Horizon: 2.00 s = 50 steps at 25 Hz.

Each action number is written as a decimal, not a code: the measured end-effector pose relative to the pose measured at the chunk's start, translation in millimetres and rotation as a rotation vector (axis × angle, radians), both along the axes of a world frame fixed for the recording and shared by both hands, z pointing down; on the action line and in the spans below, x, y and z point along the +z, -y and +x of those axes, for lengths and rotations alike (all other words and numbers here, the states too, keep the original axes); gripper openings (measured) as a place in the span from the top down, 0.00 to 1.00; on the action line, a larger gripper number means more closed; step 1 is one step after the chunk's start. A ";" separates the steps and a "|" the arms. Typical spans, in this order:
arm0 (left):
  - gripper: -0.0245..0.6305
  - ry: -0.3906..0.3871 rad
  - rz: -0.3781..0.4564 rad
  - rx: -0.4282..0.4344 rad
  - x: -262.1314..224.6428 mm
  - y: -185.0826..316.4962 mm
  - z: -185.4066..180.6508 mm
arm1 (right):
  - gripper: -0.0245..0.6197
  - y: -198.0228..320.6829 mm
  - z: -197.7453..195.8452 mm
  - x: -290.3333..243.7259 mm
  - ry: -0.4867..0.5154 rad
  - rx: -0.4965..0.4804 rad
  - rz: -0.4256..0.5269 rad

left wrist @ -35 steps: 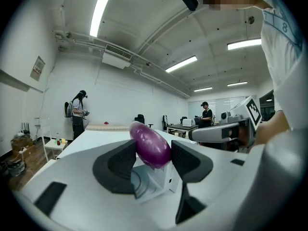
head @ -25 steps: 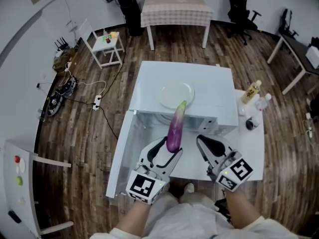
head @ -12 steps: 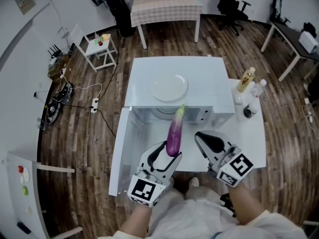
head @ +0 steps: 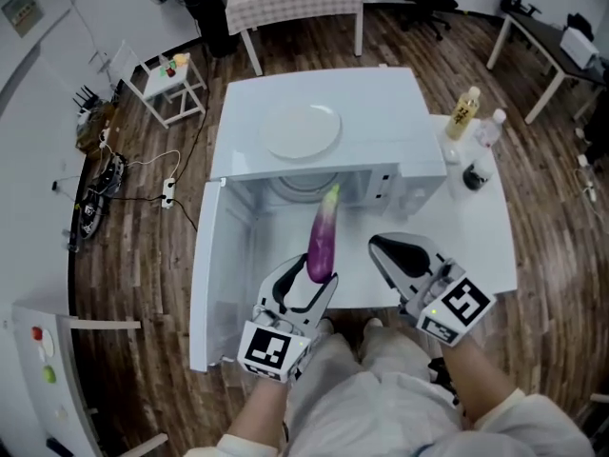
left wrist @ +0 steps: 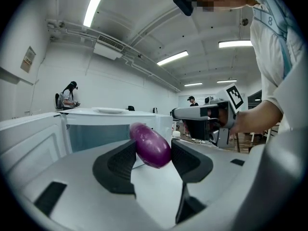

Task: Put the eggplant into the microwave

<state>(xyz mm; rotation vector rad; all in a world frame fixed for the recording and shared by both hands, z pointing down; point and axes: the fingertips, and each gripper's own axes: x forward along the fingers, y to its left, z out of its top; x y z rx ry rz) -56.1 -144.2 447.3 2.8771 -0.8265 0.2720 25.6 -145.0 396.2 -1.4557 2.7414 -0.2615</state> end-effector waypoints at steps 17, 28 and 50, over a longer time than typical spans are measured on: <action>0.61 0.077 -0.028 -0.091 93.0 106.2 26.7 | 0.91 35.6 -11.0 75.0 -0.055 -0.013 0.026; 0.61 0.106 -0.089 -0.149 108.0 145.7 27.9 | 0.91 65.6 -30.2 101.3 -0.166 -0.048 0.069; 0.57 0.257 -0.119 -0.222 141.9 203.9 33.9 | 0.91 92.0 -20.4 116.2 -0.108 0.014 0.026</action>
